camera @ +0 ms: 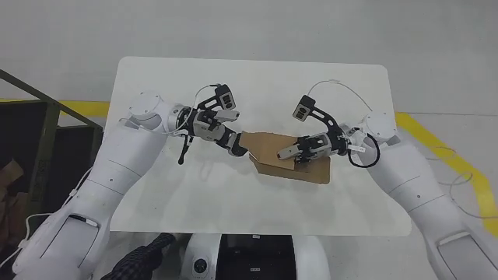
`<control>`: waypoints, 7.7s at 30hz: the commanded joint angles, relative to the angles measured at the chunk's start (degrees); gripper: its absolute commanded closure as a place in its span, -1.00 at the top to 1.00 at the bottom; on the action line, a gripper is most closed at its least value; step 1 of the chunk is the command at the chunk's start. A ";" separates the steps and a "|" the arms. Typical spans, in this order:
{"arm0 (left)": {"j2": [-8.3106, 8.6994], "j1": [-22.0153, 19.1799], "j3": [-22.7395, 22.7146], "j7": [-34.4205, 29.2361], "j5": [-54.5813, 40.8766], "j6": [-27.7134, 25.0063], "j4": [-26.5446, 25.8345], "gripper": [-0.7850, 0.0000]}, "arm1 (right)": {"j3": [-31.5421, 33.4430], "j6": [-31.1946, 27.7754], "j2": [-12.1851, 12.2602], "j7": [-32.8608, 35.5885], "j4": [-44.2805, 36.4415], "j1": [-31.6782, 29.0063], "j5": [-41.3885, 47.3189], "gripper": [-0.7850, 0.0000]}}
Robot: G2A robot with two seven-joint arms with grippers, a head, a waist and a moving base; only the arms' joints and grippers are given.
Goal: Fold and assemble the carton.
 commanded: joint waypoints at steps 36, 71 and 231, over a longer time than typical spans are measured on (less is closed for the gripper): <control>0.08 -5.28 9.60 0.00 -8.09 -3.53 3.30 1.00 | -0.92 -2.46 -1.07 -1.03 1.93 -0.49 4.61 -1.00; -0.69 -2.07 4.18 5.35 -3.39 -4.11 1.35 1.00 | 5.18 -2.24 -1.51 -9.47 -1.67 -6.40 0.90 -1.00; -3.45 0.03 -1.35 9.55 8.17 -6.83 -5.22 1.00 | 12.58 3.43 -4.84 -6.97 -2.17 -10.32 0.90 -1.00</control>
